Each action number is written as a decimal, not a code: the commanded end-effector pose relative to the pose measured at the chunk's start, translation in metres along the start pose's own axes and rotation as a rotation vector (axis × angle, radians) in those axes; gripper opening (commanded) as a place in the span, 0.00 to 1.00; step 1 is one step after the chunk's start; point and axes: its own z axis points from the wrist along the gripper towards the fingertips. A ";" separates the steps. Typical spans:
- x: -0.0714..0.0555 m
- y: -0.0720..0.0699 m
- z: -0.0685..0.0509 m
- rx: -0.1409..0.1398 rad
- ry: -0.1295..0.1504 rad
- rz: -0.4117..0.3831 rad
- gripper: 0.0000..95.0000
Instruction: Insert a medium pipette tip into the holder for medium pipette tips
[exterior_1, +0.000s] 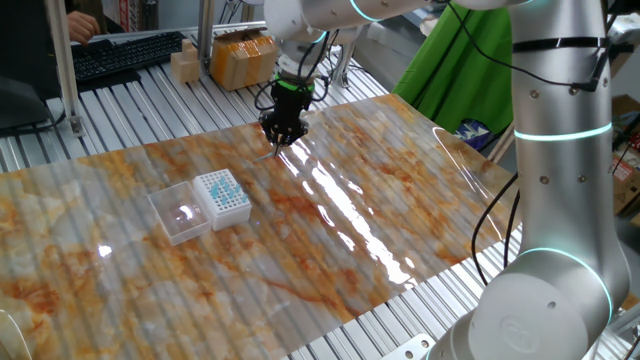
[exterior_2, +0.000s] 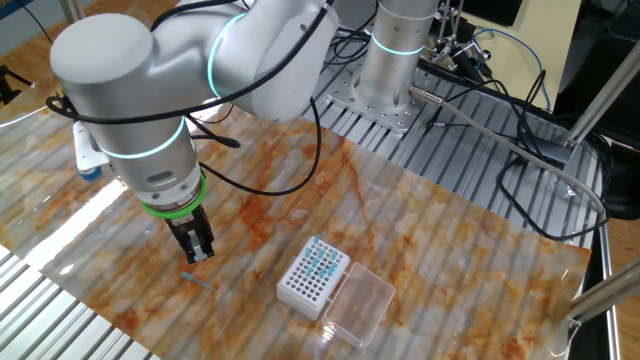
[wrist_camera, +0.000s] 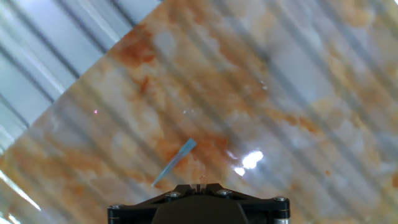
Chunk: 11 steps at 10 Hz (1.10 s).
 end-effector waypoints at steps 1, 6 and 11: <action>-0.003 0.001 0.000 -0.028 0.035 0.135 0.00; -0.016 0.005 0.000 -0.045 0.115 0.232 0.00; -0.021 0.009 0.003 -0.044 0.144 0.287 0.20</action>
